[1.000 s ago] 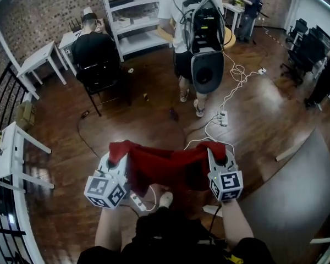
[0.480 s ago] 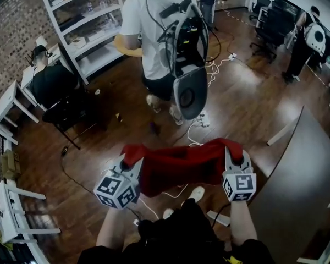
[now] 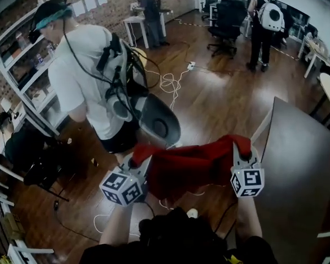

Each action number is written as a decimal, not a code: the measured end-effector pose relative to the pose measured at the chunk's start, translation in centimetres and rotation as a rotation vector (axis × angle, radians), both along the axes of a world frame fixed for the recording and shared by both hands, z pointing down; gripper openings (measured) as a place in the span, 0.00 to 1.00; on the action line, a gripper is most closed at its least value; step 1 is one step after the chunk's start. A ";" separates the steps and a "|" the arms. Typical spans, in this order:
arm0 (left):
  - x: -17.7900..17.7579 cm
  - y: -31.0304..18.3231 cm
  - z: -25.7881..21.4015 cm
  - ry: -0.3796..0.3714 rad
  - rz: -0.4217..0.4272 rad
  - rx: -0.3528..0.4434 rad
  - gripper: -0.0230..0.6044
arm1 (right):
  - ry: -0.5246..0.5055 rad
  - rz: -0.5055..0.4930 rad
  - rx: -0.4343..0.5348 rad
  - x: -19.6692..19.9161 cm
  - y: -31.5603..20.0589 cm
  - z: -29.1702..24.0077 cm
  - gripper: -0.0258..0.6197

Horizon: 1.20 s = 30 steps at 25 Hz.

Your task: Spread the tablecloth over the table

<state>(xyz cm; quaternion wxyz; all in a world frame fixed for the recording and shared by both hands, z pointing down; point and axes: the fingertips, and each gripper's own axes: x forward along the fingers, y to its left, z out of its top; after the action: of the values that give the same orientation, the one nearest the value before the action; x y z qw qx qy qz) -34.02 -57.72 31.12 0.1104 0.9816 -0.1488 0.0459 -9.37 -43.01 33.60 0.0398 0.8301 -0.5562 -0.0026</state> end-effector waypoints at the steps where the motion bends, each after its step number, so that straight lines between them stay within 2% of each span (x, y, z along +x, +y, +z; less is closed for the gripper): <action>1: 2.3 -0.7 -0.7 0.008 0.021 0.008 0.05 | 0.010 0.022 0.007 1.9 0.2 -0.8 0.06; 6: 13.0 -3.3 -1.2 0.036 0.149 0.015 0.05 | 0.047 0.163 0.009 9.4 2.6 -1.9 0.06; 10: 22.3 -5.2 -0.3 0.067 0.262 0.024 0.05 | 0.057 0.290 -0.012 15.2 4.0 -0.6 0.06; 14: 31.5 -8.5 0.2 0.116 0.377 0.011 0.05 | 0.073 0.406 -0.070 21.5 2.7 0.9 0.06; 17: 37.3 -11.7 0.3 0.120 0.439 0.012 0.05 | 0.079 0.462 -0.114 26.2 0.1 1.9 0.06; 24: 49.6 -19.0 -6.3 0.175 0.573 0.057 0.05 | 0.151 0.543 -0.156 35.6 -5.7 -3.3 0.06; 27: 54.3 -19.1 -9.4 0.204 0.635 0.118 0.05 | 0.196 0.583 -0.176 39.0 -5.9 -5.9 0.06; 30: 58.4 -16.3 -11.9 0.242 0.707 0.155 0.05 | 0.256 0.652 -0.205 42.0 -3.4 -8.4 0.06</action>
<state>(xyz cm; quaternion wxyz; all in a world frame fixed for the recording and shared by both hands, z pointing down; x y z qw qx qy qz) 24.38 -74.03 19.21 0.0299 0.9761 0.2101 -0.0463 32.65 -46.41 25.15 0.1910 0.9484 -0.2501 -0.0380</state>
